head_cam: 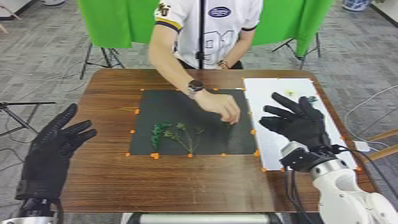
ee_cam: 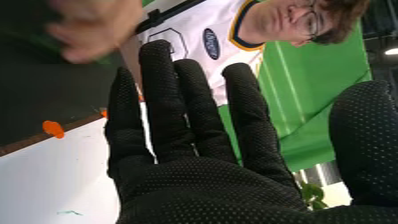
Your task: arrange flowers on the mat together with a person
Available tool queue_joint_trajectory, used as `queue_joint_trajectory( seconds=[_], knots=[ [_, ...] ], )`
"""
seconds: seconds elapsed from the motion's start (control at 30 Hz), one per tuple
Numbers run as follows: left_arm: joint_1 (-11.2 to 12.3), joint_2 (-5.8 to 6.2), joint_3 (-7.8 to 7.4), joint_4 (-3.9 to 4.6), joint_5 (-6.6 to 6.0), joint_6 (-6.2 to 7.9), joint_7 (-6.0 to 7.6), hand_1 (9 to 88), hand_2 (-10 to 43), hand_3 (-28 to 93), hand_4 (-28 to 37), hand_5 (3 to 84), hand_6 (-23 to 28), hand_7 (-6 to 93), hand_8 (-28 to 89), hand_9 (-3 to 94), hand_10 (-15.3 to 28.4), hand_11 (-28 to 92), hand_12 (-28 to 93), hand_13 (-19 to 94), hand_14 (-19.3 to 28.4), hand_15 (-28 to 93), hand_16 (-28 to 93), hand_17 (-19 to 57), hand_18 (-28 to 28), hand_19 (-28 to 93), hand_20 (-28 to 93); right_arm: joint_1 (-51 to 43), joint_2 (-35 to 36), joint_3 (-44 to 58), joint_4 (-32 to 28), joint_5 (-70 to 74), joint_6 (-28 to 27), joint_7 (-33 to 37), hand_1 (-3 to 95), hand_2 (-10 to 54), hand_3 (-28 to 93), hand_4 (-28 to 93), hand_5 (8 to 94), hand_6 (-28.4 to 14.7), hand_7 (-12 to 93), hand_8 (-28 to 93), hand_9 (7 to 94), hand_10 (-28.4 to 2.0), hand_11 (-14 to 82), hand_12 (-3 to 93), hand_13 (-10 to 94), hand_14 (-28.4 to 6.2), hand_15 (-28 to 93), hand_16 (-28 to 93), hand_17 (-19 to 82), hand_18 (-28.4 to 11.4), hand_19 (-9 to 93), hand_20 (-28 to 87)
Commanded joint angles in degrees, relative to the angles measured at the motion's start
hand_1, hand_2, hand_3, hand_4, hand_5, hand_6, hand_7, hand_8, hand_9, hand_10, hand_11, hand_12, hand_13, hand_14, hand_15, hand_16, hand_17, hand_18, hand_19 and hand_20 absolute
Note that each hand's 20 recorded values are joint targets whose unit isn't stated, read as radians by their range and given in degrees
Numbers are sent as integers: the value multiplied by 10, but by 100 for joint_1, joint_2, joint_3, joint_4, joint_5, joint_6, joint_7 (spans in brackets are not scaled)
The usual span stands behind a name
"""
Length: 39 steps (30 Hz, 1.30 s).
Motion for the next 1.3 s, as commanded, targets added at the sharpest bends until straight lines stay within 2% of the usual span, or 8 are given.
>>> queue_joint_trajectory(
  seconds=[0.03,0.4,0.53,0.57,0.6,0.67,1.07,1.3],
  knots=[
    [48,-10,40,-26,-46,66,-84,167,0,766,-283,296,37,151,-110,331,184,230,113,227,261,495,-79,-119,215,431,146,-17,-43,-44,-23,-79,-7,39,172,86,717,-269,455,-34,126,-105,463,-196,161,149,385,-207,531,88,88,-243,563,156],
    [29,15,81,-30,-45,81,-48,173,3,767,-283,297,38,152,-110,331,184,231,112,227,260,495,-80,-119,215,433,144,56,-47,-131,-9,-157,-16,115,172,87,713,-268,456,-35,125,-105,465,-195,161,148,386,-207,533,87,89,-243,563,156],
    [8,-8,77,-25,-43,73,-102,174,3,769,-283,298,39,152,-110,331,185,232,112,227,261,496,-81,-119,215,434,144,44,-30,-134,-26,-169,48,106,173,87,712,-267,456,-34,126,-105,466,-196,160,148,386,-207,533,86,89,-244,564,156],
    [51,9,83,-37,-56,116,-37,174,3,769,-283,299,39,152,-110,331,185,233,112,227,261,496,-81,-119,215,434,143,84,-36,-147,-7,-168,28,113,173,87,712,-267,456,-34,126,-105,466,-196,160,148,386,-208,534,86,89,-244,564,156],
    [22,-11,75,-33,-30,86,-96,174,3,769,-283,299,40,152,-110,331,185,233,112,227,262,497,-81,-118,215,434,143,64,-37,-136,-22,-161,35,122,173,87,712,-267,456,-34,126,-105,466,-196,161,148,386,-208,534,86,89,-243,564,156],
    [-2,-26,71,-29,-32,70,-119,175,4,768,-283,299,40,152,-110,331,186,233,112,227,262,498,-81,-118,215,434,143,73,-35,-153,-23,-190,49,131,173,87,712,-267,457,-34,126,-105,466,-196,162,148,386,-208,534,86,90,-244,565,156],
    [-43,-9,114,-15,-36,87,-113,176,5,769,-283,301,42,152,-111,331,185,232,111,228,262,499,-83,-118,215,436,142,89,-36,-169,-21,-215,60,139,172,86,712,-266,458,-34,127,-105,468,-196,161,148,388,-208,534,85,91,-245,567,157],
    [-11,49,136,-22,-53,108,-44,176,5,770,-283,302,42,152,-110,331,186,233,111,228,262,501,-83,-118,215,437,141,45,-54,-132,-28,-224,7,137,172,86,712,-265,459,-34,127,-105,469,-197,161,147,388,-207,534,84,92,-244,567,157]
  ],
)
